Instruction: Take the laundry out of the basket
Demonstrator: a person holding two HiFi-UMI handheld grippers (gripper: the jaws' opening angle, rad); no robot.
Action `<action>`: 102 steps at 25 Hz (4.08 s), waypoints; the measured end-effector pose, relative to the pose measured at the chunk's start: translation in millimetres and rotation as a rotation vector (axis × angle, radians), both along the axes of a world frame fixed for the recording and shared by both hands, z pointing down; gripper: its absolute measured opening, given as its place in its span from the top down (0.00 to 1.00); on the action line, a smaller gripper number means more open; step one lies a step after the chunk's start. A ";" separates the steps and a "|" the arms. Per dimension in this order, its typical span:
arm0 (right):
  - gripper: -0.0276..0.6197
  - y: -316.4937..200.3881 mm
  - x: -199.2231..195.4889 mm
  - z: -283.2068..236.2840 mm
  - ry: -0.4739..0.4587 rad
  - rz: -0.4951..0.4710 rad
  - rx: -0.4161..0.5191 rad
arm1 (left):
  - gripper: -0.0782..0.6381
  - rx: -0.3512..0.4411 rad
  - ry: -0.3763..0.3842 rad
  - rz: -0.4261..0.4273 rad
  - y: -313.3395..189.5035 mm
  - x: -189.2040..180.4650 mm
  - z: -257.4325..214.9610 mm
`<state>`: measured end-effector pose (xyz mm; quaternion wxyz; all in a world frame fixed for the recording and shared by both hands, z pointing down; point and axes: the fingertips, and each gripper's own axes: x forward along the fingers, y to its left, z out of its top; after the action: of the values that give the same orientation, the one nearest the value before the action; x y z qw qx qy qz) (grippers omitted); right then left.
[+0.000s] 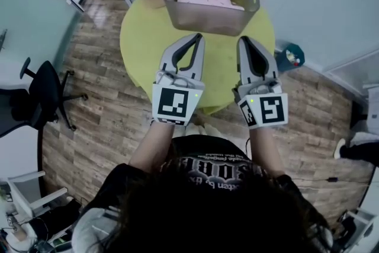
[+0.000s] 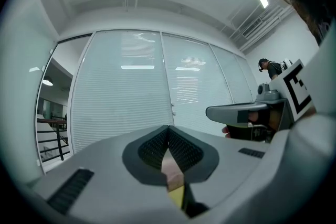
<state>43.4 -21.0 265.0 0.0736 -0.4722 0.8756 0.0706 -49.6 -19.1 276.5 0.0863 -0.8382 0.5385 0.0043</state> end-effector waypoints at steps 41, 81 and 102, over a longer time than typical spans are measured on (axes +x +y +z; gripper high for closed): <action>0.91 -97.5 2.5 24.1 -0.013 0.033 -0.065 | 0.89 -0.061 -0.005 0.090 -105.0 6.3 18.2; 0.91 -187.5 5.2 15.2 -0.040 0.064 -0.065 | 0.89 -0.018 -0.102 0.295 -224.1 30.2 -24.2; 0.91 -219.8 12.1 11.4 0.008 0.001 -0.057 | 0.89 -0.111 -0.390 0.770 -253.4 88.7 41.1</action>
<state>55.5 -240.8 276.4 0.0567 -0.4742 0.8773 0.0478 39.1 -272.5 317.6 0.1332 -0.9664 0.1595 -0.1512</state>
